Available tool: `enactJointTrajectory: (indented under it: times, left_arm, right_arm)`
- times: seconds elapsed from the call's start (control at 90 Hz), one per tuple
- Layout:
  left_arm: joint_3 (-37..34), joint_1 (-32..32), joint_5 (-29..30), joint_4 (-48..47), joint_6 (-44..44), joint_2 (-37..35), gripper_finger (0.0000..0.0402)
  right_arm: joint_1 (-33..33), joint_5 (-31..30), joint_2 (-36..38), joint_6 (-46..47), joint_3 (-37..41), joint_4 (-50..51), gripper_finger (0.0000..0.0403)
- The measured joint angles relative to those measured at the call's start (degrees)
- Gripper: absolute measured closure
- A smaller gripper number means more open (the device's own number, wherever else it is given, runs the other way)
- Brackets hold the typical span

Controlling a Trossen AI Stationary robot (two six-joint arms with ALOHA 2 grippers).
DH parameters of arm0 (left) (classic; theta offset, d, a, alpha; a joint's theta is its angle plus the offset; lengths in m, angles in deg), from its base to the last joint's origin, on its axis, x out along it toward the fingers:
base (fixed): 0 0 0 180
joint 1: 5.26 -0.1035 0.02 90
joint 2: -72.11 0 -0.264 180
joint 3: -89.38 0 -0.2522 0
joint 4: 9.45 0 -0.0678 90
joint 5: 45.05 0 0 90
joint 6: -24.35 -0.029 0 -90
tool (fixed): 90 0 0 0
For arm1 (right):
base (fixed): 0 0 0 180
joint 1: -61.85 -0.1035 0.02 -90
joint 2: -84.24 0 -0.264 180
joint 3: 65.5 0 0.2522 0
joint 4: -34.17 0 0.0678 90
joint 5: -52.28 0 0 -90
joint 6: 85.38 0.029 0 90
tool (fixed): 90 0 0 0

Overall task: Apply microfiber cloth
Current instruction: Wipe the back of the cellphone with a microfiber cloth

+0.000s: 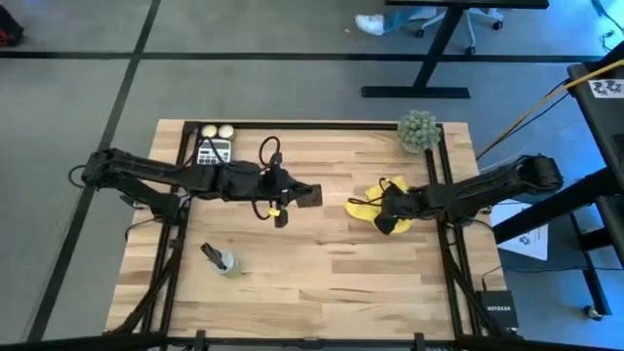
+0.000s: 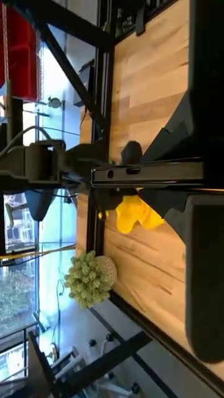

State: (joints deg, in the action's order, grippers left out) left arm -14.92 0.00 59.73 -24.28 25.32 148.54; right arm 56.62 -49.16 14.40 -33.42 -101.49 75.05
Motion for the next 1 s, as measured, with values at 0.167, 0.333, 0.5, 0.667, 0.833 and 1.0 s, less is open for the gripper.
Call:
enactJointTrajectory:
  times: [0.167, 0.333, 0.5, 0.667, 0.833, 1.0]
  left_arm:
    - [0.0, -0.3, -1.7, 0.9, 1.9, 1.9, 0.0383]
    - [0.0, -1.9, -1.0, 0.8, 4.6, 2.2, 0.0383]
    - [-1.5, -3.1, 1.0, 2.8, 7.6, 2.3, 0.0383]
    - [-3.1, -3.5, 1.0, 8.1, 9.5, 2.3, 0.0383]
    - [-3.2, -2.8, 0.8, 8.9, 10.6, 2.3, 0.0383]
    - [-3.2, -2.6, 1.1, 10.5, 10.6, 2.6, 0.0383]
  right_arm:
    - [-0.5, 7.7, 1.7, -7.3, -2.0, -4.7, 0.0386]
    - [-6.0, 6.0, 4.7, -22.8, -11.7, -12.2, 0.0393]
    - [-13.1, -14.0, 3.9, -38.8, -21.0, -19.8, 0.0396]
    - [-15.0, -24.4, -0.9, -55.0, -23.9, -33.7, 0.0399]
    - [-12.3, -32.5, -8.2, -63.8, -26.4, -43.1, 0.0399]
    - [-9.8, -32.4, -14.2, -65.7, -29.9, -47.8, 0.0399]
